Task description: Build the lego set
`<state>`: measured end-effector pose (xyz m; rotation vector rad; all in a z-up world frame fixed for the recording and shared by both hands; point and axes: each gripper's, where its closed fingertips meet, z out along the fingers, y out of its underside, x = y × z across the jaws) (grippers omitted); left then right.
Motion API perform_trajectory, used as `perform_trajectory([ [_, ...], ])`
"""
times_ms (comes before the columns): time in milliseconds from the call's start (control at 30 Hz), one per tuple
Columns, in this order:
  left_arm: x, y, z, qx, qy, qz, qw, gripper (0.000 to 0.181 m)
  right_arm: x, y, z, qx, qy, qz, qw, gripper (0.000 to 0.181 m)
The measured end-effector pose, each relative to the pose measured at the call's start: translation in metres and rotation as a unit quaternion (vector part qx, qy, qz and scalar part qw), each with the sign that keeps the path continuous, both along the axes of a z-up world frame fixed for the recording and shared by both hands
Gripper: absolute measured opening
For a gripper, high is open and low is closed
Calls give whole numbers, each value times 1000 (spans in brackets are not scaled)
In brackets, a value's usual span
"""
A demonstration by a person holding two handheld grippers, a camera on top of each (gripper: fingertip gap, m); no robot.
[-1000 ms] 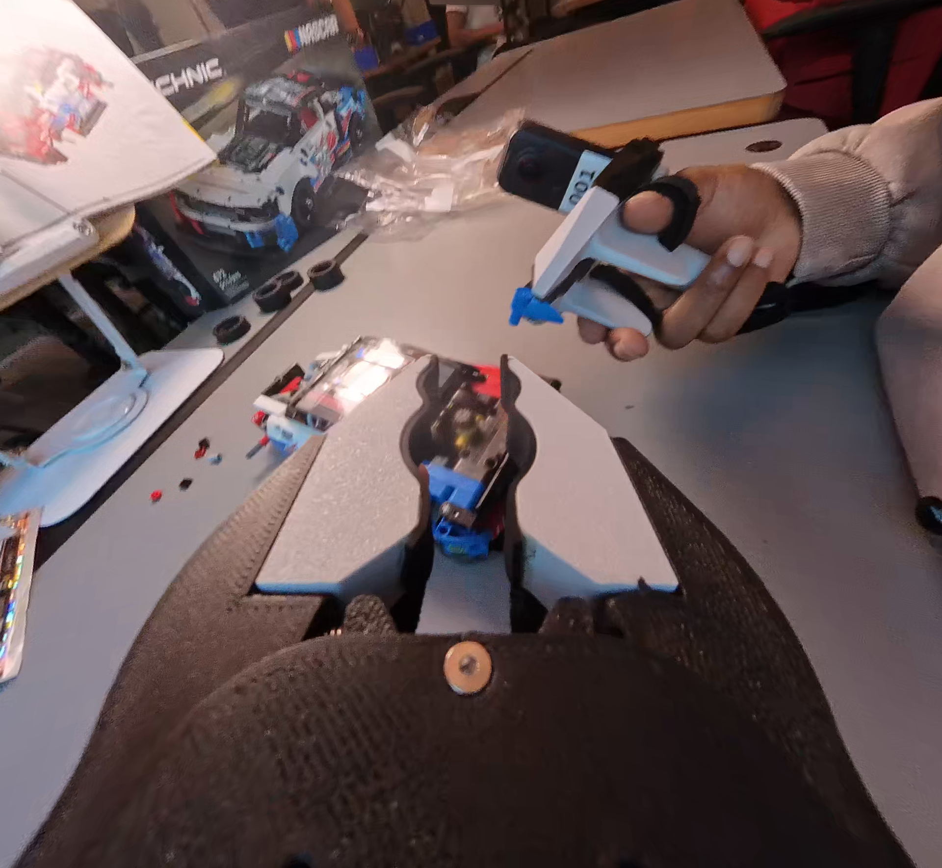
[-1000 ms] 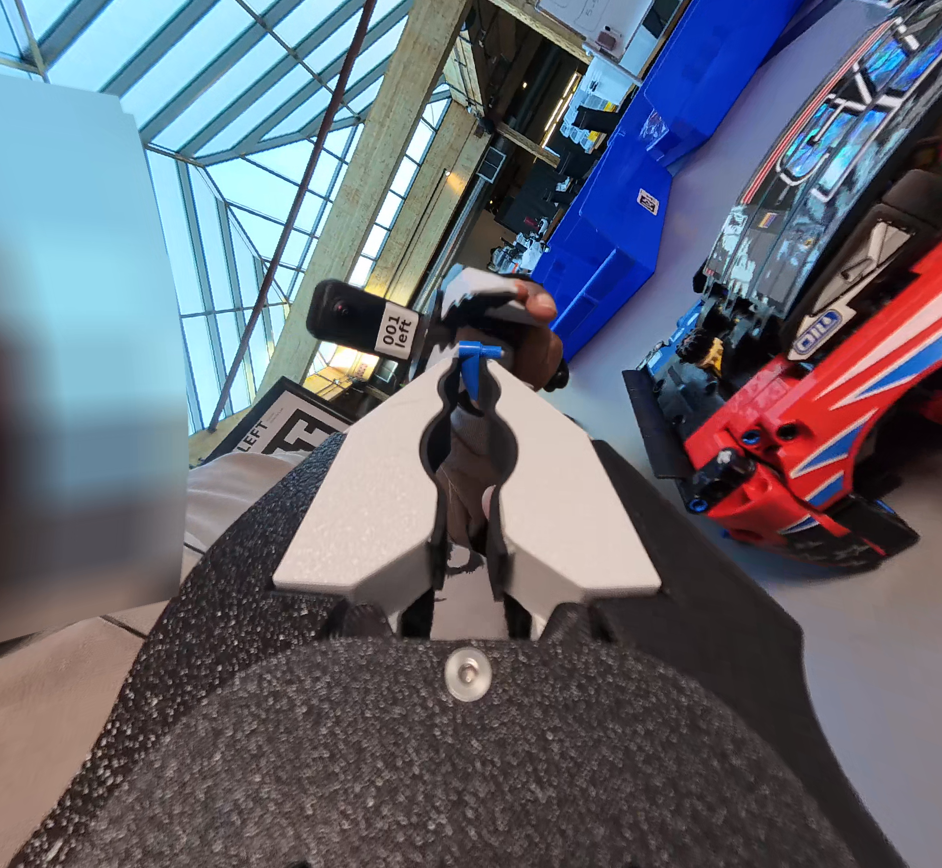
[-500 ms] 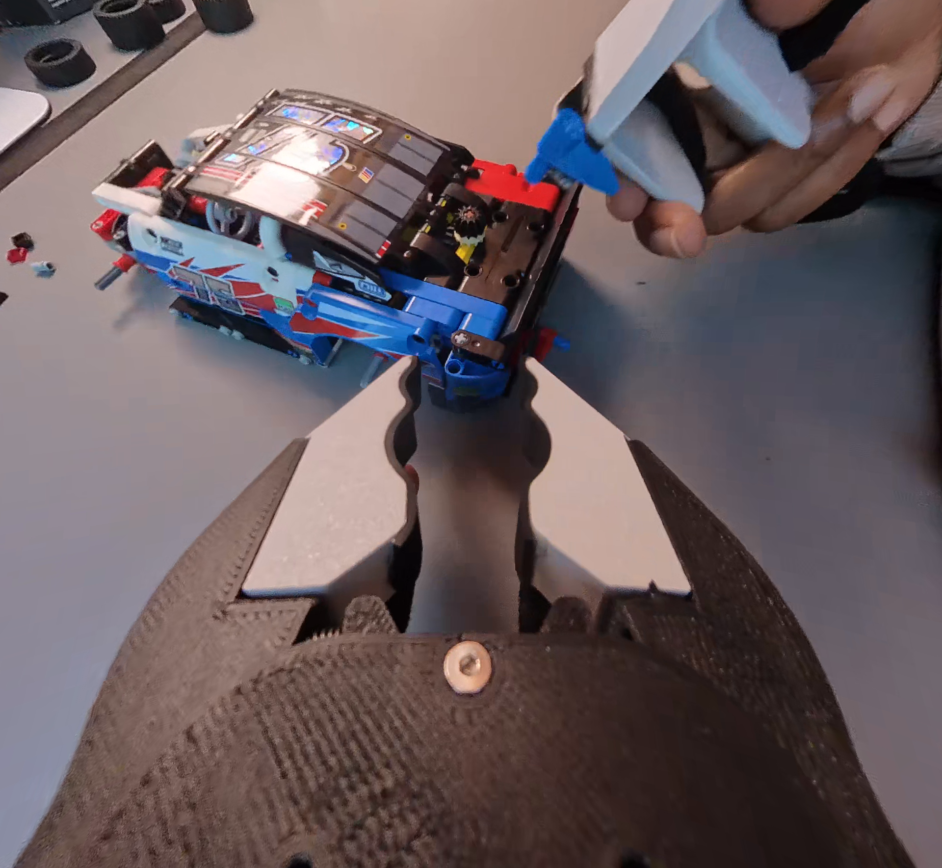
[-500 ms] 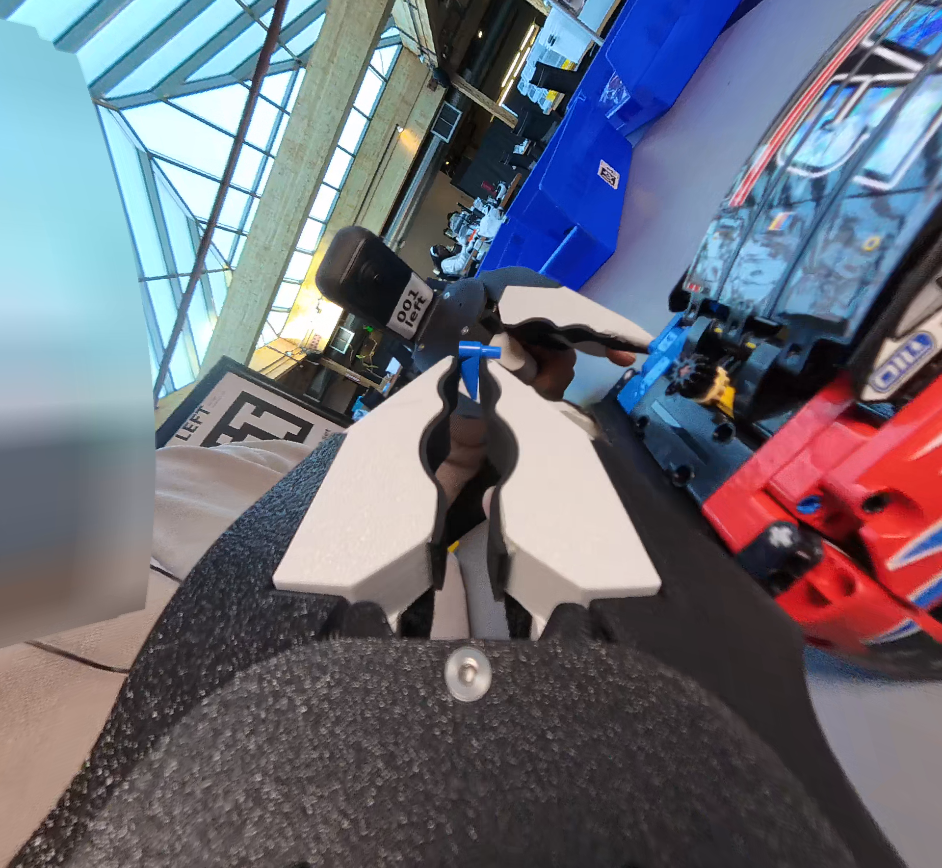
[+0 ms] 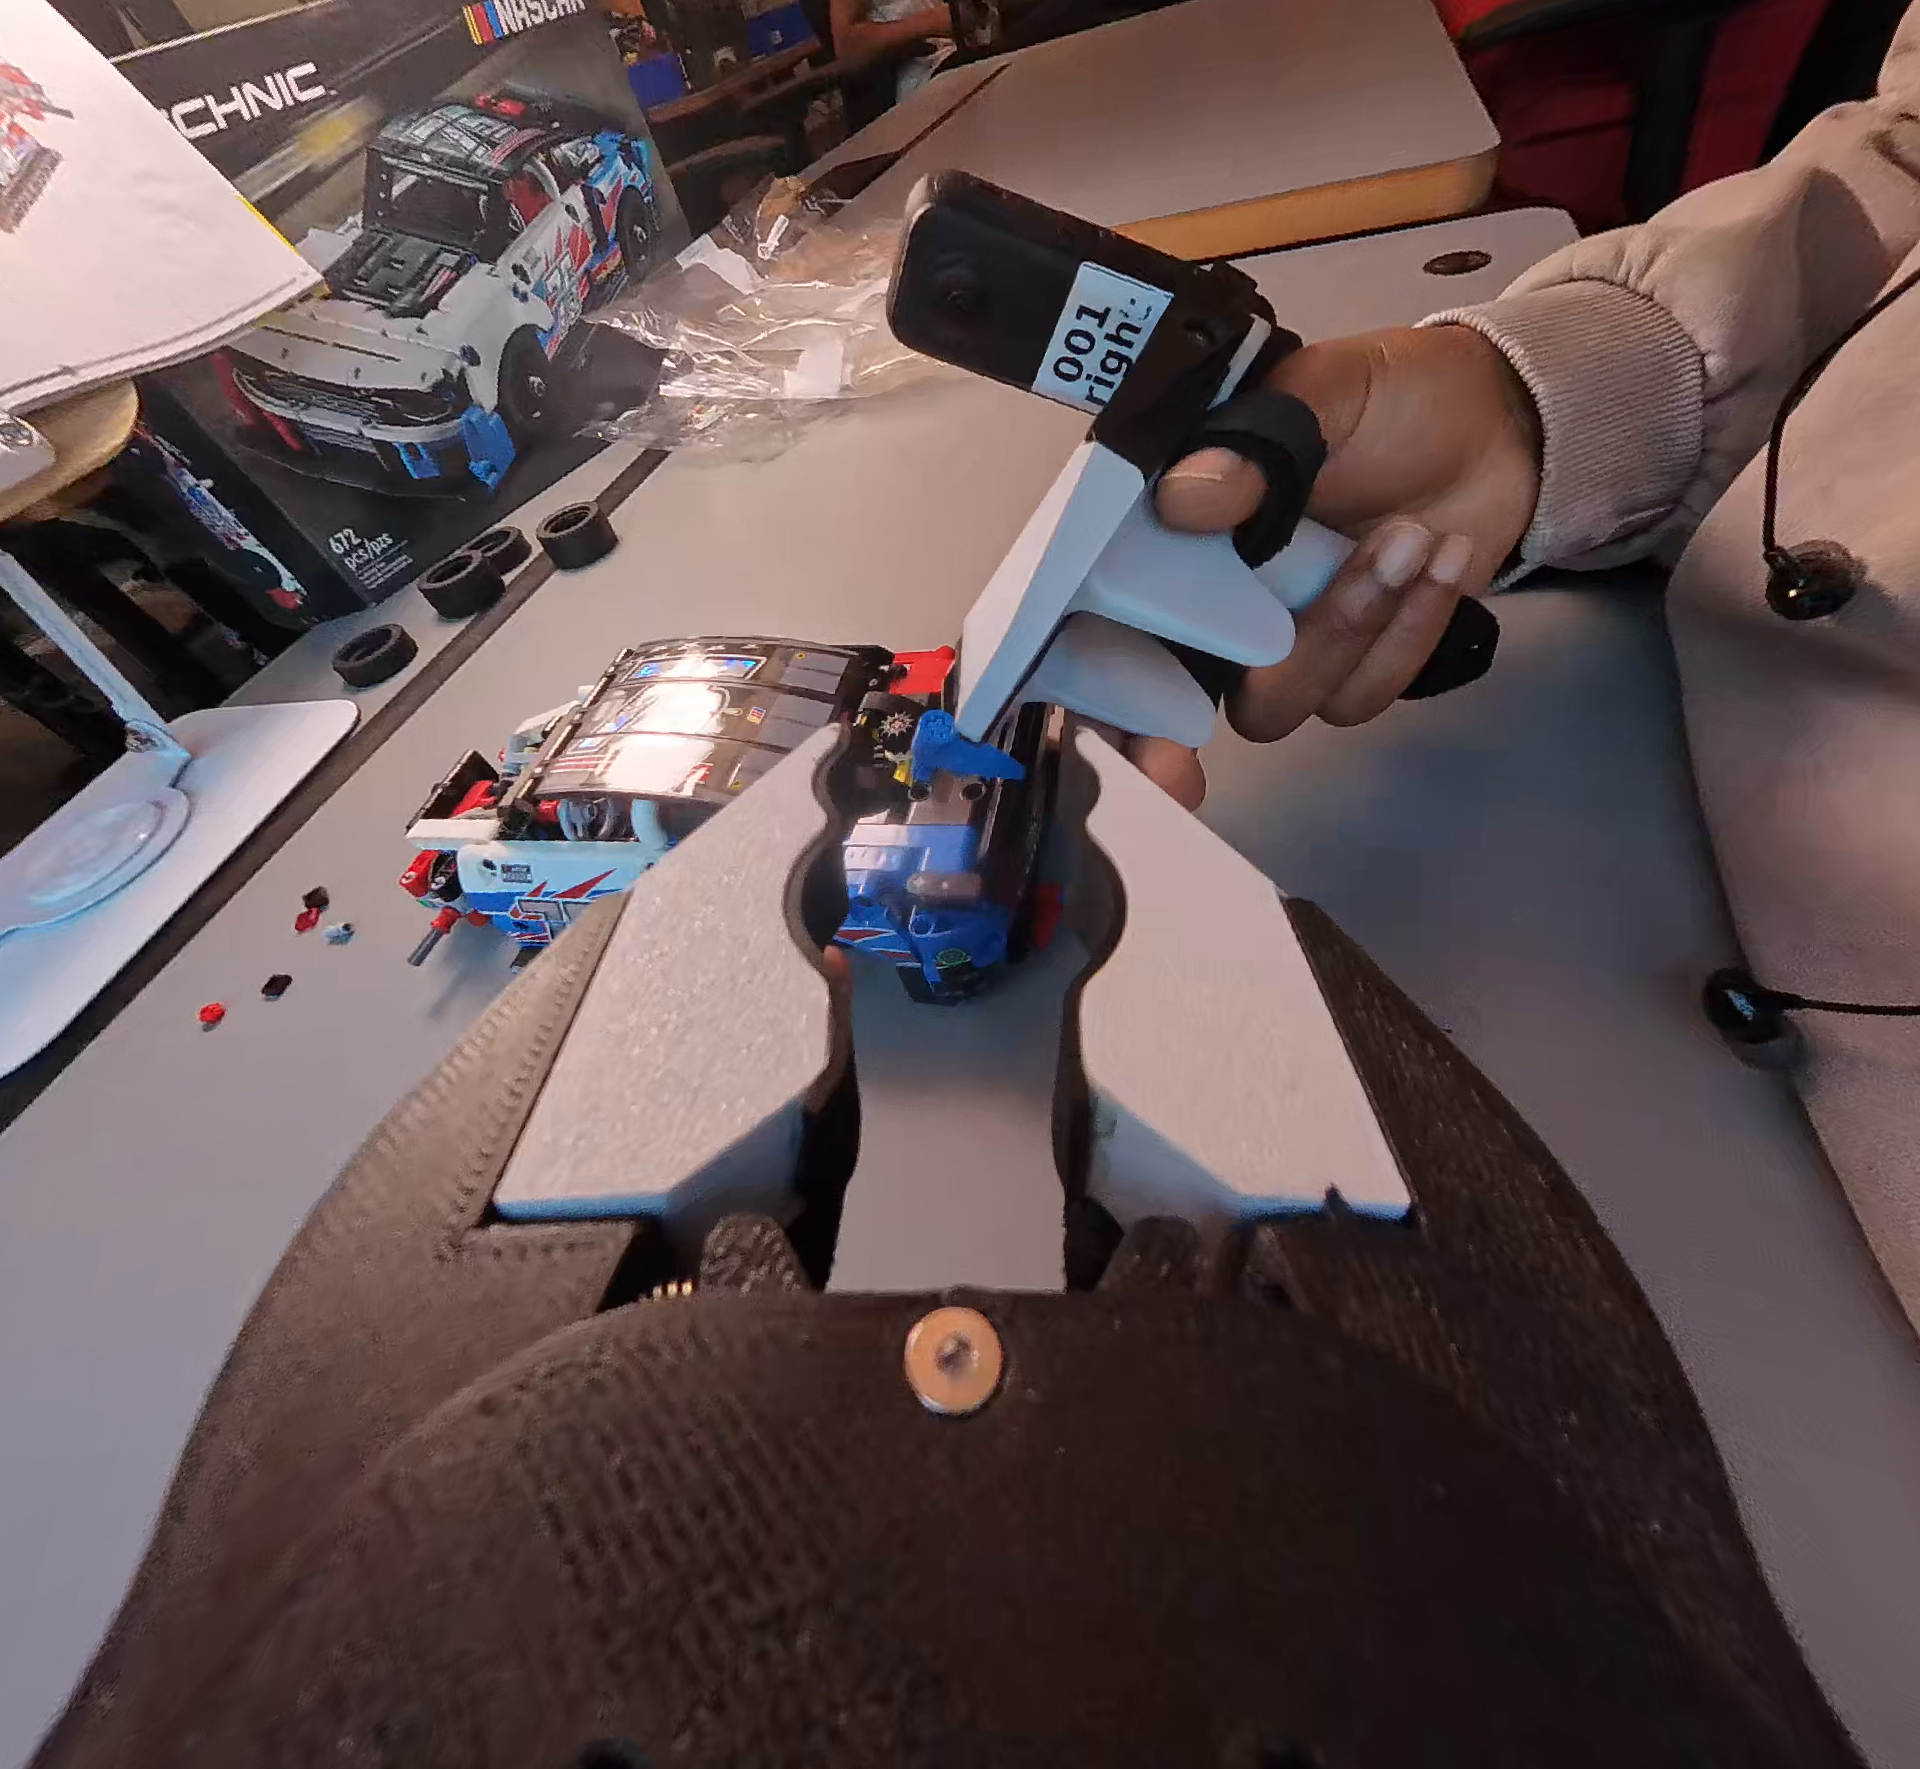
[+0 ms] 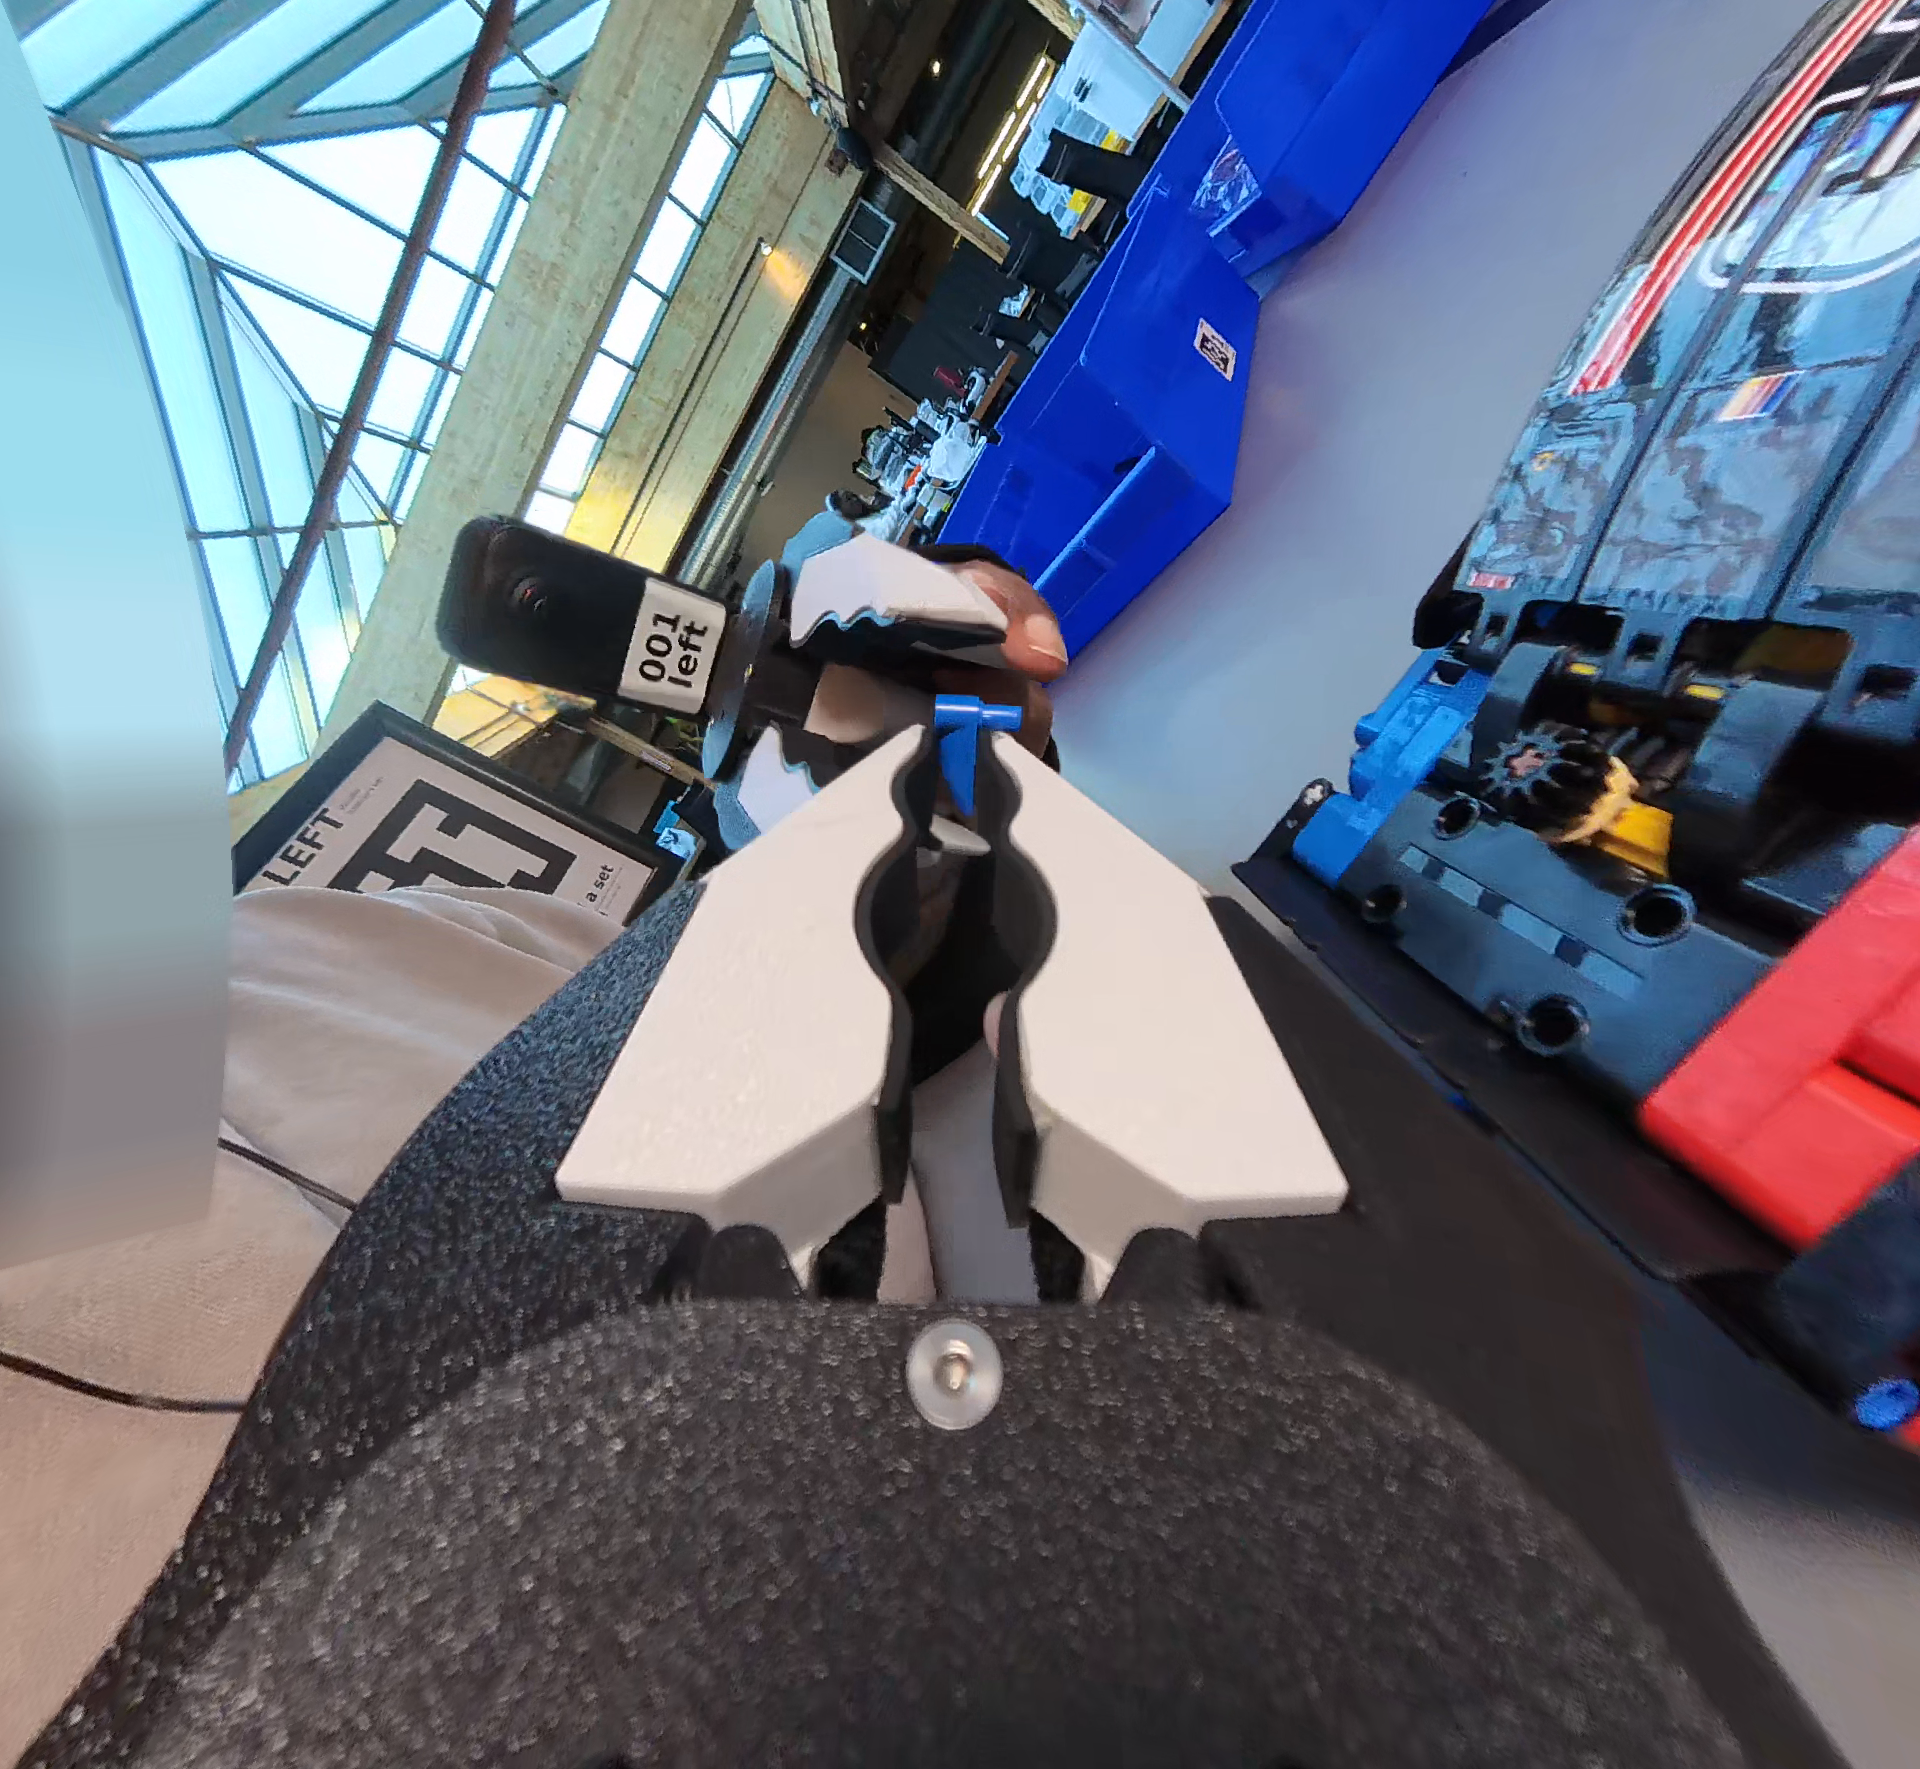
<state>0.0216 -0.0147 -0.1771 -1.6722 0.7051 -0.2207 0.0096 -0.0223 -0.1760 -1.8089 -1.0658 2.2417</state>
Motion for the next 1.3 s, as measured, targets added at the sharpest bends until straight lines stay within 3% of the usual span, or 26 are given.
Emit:
perform_trajectory([
  [133, 1, 0, 0, 15, 21, 3, 1000, 21, -2, -2, 3, -32, 2, 7, 999, 4],
  [367, -1, 0, -3, 7, 9, 0, 1000, 19, -1, 0, 1, -27, -5, 16, 999, 8],
  [467, -12, 3, -7, -18, -31, 6, 999, 19, 8, 4, 1, 44, -14, 31, 998, 28],
  [567, -21, 6, -29, -82, -58, 6, 995, 19, 22, 19, 7, 186, -4, 31, 982, 25],
  [700, -18, 12, -45, -125, -82, -4, 989, 13, 30, 40, -1, 347, -21, 47, 937, 15],
  [1033, -15, 22, -49, -153, -130, -6, 980, 10, 13, 48, -19, 436, -32, 114, 892, 5],
  [1167, -14, 25, -50, -199, -200, -7, 959, 10, 7, 49, -27, 476, -35, 139, 868, 3],
  [1300, -18, 26, -50, -249, -287, 3, 925, 9, 2, 55, -25, 473, -29, 137, 870, 3],
])
